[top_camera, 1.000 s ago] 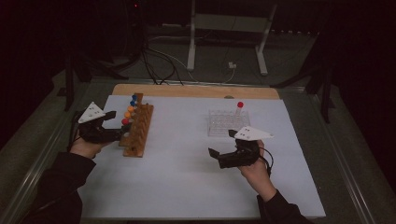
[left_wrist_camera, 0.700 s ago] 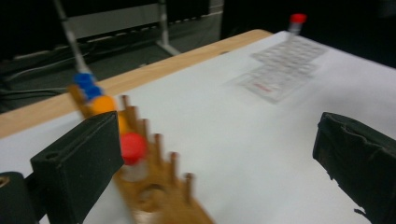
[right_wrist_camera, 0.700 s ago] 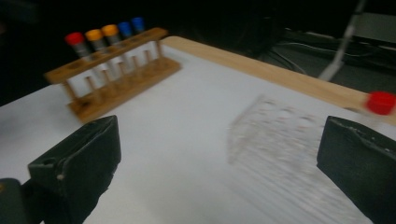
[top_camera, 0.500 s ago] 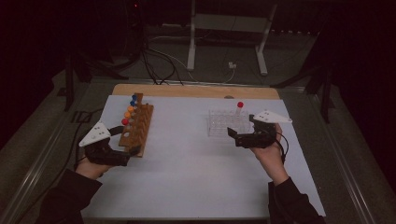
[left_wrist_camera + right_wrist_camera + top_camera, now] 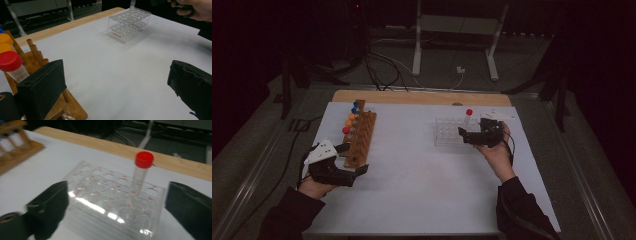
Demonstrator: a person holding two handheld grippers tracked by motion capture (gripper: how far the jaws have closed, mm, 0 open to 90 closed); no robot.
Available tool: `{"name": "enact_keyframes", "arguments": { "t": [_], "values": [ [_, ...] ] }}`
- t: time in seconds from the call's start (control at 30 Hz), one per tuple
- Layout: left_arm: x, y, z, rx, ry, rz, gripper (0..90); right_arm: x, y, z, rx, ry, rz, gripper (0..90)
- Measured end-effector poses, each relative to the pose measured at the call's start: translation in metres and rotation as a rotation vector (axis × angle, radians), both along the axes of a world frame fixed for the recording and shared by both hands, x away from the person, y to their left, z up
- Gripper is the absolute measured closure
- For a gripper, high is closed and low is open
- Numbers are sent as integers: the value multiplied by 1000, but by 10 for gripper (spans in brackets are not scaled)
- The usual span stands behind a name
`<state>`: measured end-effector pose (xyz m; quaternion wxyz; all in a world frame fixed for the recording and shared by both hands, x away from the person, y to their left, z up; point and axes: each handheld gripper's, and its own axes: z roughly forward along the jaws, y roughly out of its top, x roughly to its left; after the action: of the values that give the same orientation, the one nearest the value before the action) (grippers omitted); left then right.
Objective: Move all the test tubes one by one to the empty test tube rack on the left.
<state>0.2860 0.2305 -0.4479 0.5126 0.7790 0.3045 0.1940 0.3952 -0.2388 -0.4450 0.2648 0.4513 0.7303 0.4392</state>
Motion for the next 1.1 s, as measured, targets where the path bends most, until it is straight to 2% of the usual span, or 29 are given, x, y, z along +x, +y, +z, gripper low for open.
{"name": "enact_keyframes", "arguments": {
  "t": [0.1, 0.3, 0.33, 0.4, 0.57, 0.63, 0.73, 0.93, 1.1],
  "values": [
    [0, -1, -2, 0, 4, -6, 22, 11, 2, -6, -22, 20, -30, 75],
    [0, -1, -2, 2, 3, -12, 22, 28, 0, -12, -18, 44, -76, 259],
    [0, -1, -2, 7, 5, -11, 22, 31, 0, -13, -21, 47, -80, 272],
    [0, -1, -3, 10, 7, -8, 22, 35, 2, -14, -40, 59, -89, 362],
    [0, 0, -3, 11, 7, -8, 22, 46, 2, -19, -50, 84, -106, 484],
    [0, 0, -3, 7, 8, -11, 22, 49, 3, -21, -53, 95, -104, 549],
    [1, 0, -3, 12, 11, -7, 22, 52, 3, -22, -50, 99, -97, 599],
    [1, 0, -4, 12, 16, -9, 22, 54, 4, -21, -56, 90, -106, 730],
    [1, -1, -3, 13, 16, -18, 22, 53, 2, -16, -46, 73, -110, 746]
  ]
}}
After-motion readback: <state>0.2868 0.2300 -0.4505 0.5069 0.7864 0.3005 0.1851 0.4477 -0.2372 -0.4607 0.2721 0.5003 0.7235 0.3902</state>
